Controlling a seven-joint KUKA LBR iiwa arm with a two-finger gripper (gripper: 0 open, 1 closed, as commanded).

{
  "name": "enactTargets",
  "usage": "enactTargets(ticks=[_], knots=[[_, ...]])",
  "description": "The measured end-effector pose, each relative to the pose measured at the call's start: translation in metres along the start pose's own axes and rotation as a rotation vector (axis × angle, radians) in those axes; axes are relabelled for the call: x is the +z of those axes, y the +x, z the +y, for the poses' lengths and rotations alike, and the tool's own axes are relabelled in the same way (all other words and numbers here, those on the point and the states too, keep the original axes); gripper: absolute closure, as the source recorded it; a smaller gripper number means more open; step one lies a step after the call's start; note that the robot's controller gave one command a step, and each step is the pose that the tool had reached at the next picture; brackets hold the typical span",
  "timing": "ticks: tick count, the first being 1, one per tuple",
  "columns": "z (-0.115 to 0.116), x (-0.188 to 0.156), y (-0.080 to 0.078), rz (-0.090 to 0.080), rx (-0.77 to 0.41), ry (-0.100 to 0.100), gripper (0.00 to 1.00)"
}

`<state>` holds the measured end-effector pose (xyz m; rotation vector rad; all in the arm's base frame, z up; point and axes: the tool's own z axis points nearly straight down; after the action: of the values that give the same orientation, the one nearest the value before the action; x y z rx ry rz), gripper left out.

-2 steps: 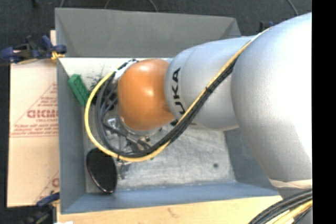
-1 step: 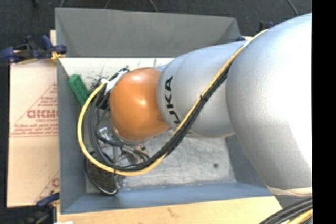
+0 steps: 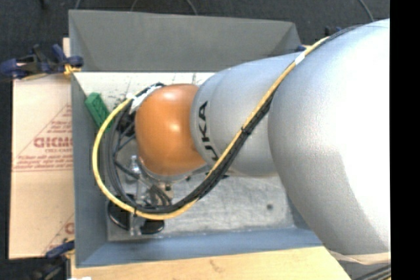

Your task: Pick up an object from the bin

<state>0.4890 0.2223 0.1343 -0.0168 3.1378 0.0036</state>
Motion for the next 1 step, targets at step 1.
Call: enactTargets(ticks=[1], knots=[[0.0096, 0.0394, 0.0055, 0.001, 0.091, 0.002, 0.0]])
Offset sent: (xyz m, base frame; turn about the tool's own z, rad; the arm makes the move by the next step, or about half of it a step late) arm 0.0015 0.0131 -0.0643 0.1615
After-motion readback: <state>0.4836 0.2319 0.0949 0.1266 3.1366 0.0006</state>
